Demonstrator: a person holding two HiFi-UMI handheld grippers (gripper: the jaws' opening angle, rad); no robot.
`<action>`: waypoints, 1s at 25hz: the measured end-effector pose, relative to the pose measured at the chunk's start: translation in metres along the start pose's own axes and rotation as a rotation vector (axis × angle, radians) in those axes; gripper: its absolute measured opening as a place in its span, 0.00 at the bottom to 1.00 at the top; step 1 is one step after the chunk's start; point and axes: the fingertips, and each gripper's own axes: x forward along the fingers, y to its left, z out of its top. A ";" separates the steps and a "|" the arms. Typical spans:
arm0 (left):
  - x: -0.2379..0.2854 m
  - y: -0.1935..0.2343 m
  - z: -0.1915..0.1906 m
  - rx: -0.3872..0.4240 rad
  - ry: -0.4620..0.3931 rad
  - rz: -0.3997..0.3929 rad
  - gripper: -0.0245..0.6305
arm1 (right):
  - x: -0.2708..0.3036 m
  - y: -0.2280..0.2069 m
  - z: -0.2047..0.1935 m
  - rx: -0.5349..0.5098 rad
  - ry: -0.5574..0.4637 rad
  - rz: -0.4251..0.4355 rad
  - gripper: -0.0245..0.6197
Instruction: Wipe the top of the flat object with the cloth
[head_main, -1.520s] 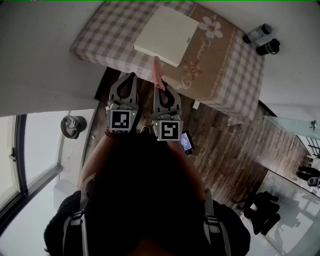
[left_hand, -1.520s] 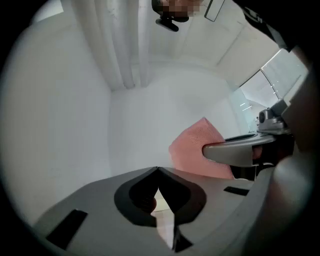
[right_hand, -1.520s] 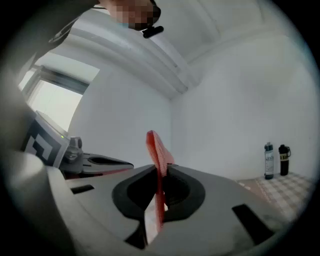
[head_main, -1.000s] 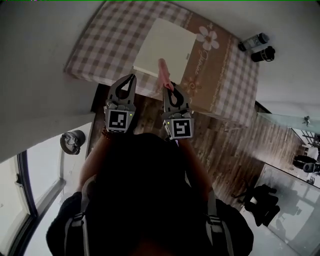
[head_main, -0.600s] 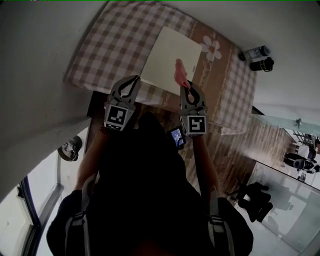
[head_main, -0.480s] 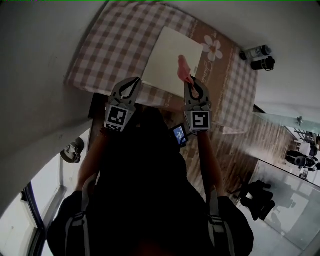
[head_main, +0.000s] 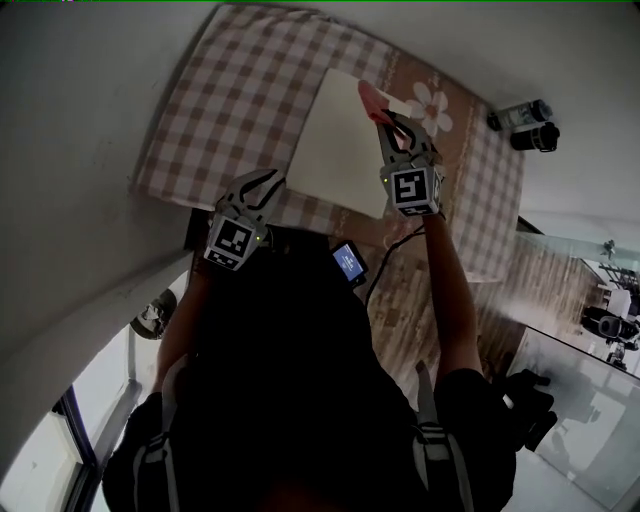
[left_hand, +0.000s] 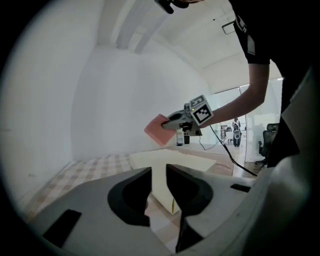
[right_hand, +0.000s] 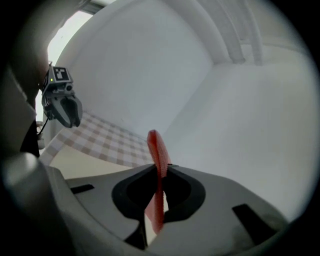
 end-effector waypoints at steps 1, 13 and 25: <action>0.003 -0.002 -0.004 -0.002 0.017 -0.019 0.24 | 0.012 -0.004 -0.004 -0.035 0.016 0.017 0.07; 0.037 -0.020 -0.045 -0.028 0.140 -0.149 0.41 | 0.147 -0.019 -0.054 -0.201 0.195 0.148 0.07; 0.044 -0.024 -0.049 -0.103 0.187 -0.215 0.41 | 0.173 0.021 -0.098 -0.124 0.318 0.248 0.07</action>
